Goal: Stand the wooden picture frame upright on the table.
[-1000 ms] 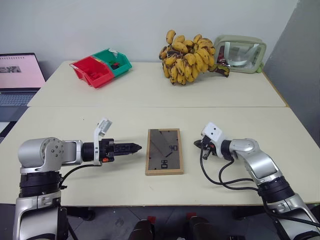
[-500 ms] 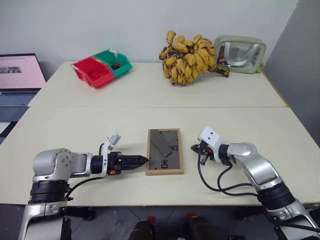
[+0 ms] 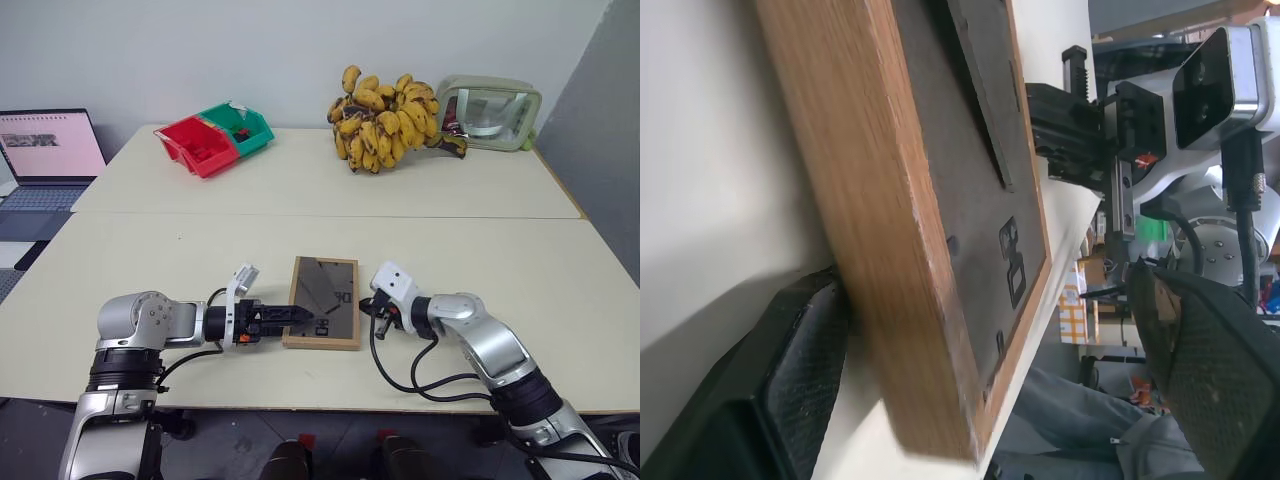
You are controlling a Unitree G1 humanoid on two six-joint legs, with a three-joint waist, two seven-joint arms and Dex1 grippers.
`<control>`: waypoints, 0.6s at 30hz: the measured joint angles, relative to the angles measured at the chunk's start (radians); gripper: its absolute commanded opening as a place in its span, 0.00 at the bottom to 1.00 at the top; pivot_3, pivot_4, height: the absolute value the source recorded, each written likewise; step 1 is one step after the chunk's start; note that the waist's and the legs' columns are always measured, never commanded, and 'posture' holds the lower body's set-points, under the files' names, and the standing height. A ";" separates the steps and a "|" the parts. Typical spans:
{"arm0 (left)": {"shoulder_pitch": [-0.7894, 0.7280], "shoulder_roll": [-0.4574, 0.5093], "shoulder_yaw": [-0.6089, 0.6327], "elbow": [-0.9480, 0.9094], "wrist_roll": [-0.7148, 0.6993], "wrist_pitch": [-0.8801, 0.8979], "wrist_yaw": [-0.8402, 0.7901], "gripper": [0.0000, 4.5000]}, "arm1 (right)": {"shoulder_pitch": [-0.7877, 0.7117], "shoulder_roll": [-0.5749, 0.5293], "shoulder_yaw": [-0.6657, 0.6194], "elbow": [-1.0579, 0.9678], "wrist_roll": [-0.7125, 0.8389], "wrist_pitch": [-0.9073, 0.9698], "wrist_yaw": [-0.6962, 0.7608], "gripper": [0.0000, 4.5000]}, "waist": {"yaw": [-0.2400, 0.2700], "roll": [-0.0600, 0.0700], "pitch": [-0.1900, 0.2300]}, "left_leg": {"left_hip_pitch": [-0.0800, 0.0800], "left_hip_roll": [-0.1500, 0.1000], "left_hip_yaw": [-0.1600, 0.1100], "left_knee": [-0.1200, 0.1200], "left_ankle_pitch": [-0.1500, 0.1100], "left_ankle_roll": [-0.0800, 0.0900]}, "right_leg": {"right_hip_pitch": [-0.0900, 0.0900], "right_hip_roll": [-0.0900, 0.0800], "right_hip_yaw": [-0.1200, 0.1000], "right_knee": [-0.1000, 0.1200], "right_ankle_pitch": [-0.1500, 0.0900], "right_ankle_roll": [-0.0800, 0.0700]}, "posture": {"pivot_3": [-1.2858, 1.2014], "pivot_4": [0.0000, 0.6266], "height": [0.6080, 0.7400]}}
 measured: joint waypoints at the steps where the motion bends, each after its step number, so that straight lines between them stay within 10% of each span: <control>1: 0.007 -0.012 0.001 -0.018 -0.007 0.007 0.009 0.99 | -0.005 0.007 0.003 0.006 -0.001 0.000 -0.002 0.00 | 0.002 0.000 0.000 | 0.000 0.000 0.000 0.000 0.000 0.000 | 0.000 0.000 0.000 0.000 0.000 0.000 | 0.52 0.24 1.00; 7: 0.049 -0.070 0.025 -0.085 -0.039 0.045 0.057 0.99 | -0.023 0.018 0.008 0.013 -0.001 0.004 -0.017 0.00 | 0.004 -0.001 0.000 | -0.002 0.000 -0.001 0.000 0.000 0.000 | -0.002 -0.004 -0.001 0.000 0.001 -0.001 | 0.52 0.24 1.00; 18: 0.042 -0.117 0.085 -0.033 -0.033 0.007 0.153 0.57 | -0.019 0.005 0.015 0.016 0.000 -0.004 -0.014 0.00 | 0.004 -0.001 0.001 | -0.002 0.000 0.000 0.000 0.000 0.000 | -0.002 -0.004 -0.001 0.000 0.001 -0.001 | 0.52 0.24 1.00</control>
